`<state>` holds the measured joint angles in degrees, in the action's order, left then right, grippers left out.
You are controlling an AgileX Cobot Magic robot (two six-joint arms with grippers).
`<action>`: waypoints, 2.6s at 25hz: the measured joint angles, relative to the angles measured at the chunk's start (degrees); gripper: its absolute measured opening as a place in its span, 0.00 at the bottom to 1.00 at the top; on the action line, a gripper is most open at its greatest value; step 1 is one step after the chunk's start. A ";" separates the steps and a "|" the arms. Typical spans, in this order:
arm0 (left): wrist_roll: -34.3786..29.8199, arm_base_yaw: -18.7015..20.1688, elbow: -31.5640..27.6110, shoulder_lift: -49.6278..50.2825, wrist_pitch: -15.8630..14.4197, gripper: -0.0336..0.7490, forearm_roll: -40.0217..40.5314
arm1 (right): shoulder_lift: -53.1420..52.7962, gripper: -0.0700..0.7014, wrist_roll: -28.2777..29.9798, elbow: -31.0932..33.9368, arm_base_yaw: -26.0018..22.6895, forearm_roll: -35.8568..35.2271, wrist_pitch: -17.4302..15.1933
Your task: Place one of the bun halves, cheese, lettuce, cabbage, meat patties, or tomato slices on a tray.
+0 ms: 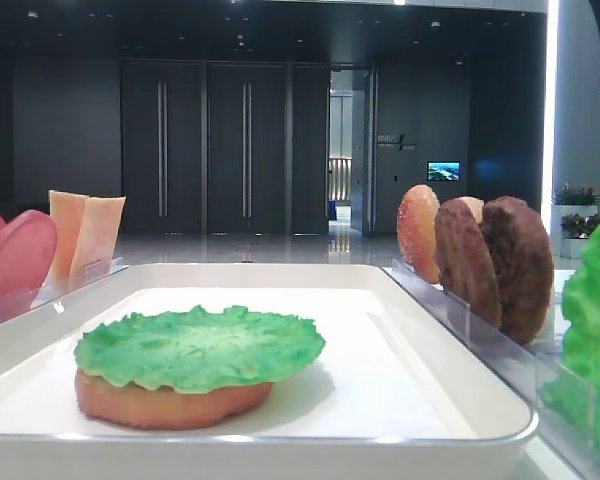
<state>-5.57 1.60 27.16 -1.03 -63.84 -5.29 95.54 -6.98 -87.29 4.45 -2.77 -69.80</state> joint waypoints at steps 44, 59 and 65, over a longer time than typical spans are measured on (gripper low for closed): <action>0.00 0.00 0.00 0.00 0.00 0.70 0.00 | -81.37 0.80 4.68 47.01 -8.45 2.15 -0.35; 0.00 0.00 0.00 0.00 0.02 0.70 0.00 | -95.99 0.80 6.63 54.00 -8.45 2.15 -0.48; 0.00 0.00 0.00 0.00 0.02 0.70 0.00 | -95.99 0.80 7.46 56.03 -8.45 1.71 0.38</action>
<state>-5.57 1.60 27.16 -1.03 -63.82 -5.29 -0.45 0.49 -31.26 -4.00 -1.06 -69.42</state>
